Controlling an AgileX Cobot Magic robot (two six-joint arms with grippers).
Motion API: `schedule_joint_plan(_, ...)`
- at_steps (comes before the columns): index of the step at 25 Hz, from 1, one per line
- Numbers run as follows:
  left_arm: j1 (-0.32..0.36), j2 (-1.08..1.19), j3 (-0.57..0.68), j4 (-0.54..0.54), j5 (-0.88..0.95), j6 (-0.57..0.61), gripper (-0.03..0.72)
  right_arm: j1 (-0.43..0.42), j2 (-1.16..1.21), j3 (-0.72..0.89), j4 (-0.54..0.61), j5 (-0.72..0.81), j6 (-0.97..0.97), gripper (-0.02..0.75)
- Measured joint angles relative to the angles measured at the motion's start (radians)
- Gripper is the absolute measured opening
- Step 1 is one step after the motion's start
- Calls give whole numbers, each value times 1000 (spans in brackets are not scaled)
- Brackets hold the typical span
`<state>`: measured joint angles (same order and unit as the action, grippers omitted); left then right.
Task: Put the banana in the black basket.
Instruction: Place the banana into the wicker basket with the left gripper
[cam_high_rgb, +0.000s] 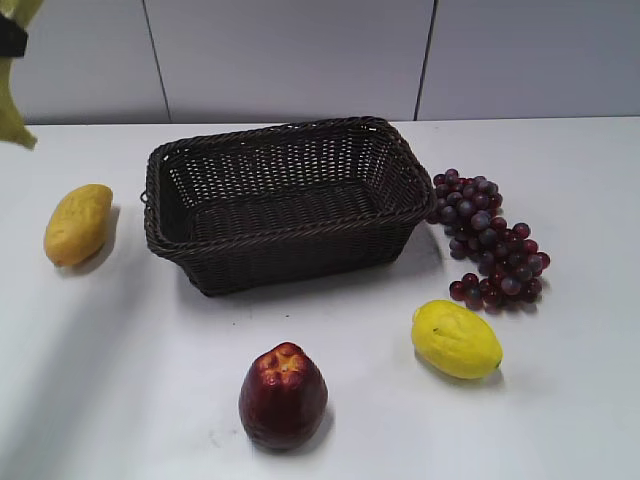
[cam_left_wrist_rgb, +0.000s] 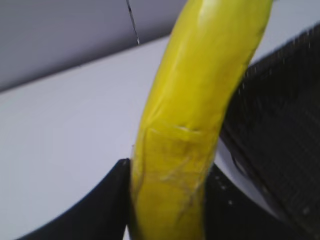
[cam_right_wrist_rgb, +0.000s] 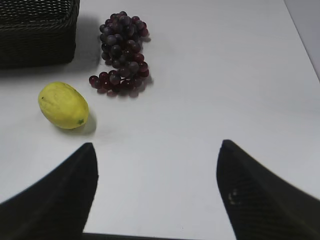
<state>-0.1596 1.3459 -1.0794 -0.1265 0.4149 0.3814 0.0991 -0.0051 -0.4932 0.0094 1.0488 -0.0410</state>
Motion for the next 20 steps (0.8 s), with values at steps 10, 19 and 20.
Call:
schedule_joint_plan(10, -204, 277, -110, 109, -281, 0, 308, 0, 0, 0, 0, 0, 0, 591)
schedule_joint_plan(19, -338, 560, -114, 352, -420, 0, 308, 0, 0, 0, 0, 0, 0, 591)
schedule_joint_plan(20, -340, 582, -114, 369, -435, 0, 308, 0, 0, 0, 0, 0, 0, 591)
